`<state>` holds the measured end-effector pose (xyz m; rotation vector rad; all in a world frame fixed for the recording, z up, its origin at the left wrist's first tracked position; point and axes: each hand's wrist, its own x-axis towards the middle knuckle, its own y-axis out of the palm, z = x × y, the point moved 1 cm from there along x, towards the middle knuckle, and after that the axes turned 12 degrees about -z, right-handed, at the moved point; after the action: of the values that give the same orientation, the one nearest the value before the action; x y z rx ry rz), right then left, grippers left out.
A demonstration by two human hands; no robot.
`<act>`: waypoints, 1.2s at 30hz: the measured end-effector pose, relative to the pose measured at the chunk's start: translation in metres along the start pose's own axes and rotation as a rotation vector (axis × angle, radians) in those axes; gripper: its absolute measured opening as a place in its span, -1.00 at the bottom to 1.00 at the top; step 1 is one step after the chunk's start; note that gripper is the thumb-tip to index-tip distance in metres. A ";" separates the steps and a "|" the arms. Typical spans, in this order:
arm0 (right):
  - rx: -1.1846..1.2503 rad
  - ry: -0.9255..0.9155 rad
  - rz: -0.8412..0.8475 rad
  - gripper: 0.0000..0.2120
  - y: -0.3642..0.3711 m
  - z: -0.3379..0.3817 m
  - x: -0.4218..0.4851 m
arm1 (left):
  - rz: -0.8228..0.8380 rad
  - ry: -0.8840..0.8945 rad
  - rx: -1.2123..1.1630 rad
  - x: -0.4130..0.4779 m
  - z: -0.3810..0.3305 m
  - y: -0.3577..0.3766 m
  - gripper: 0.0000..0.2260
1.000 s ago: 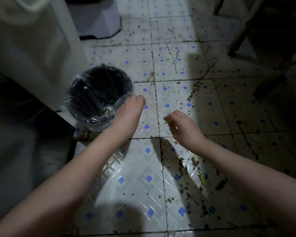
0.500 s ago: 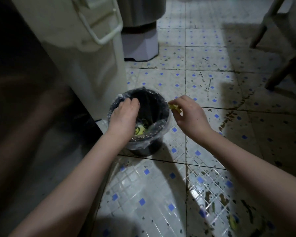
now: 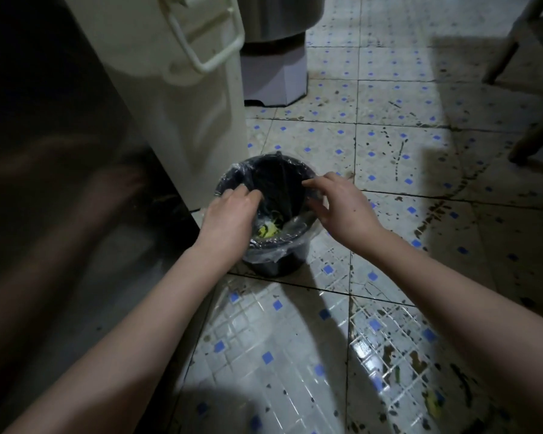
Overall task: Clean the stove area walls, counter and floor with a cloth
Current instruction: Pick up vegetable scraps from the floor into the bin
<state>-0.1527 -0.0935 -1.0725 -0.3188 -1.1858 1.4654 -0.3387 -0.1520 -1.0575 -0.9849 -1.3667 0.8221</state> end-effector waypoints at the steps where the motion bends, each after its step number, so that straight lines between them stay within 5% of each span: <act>1: -0.010 0.014 -0.003 -0.66 -0.004 -0.004 -0.005 | -0.010 0.033 0.005 0.000 -0.007 0.002 -0.68; 12: -0.165 0.234 0.108 -0.63 -0.057 -0.084 -0.114 | -0.050 0.330 -0.153 -0.007 -0.107 0.034 -0.74; 28: -0.213 0.547 0.338 -0.77 -0.084 -0.140 -0.273 | 0.452 0.680 -0.196 -0.125 -0.189 0.132 -0.69; 36: -0.182 0.645 0.380 -0.74 -0.080 -0.141 -0.306 | 0.509 0.724 -0.271 -0.149 -0.189 0.158 -0.40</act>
<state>0.0912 -0.3039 -1.1989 -1.1007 -0.7483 1.4092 -0.1472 -0.2429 -1.2519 -1.6833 -0.6078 0.5507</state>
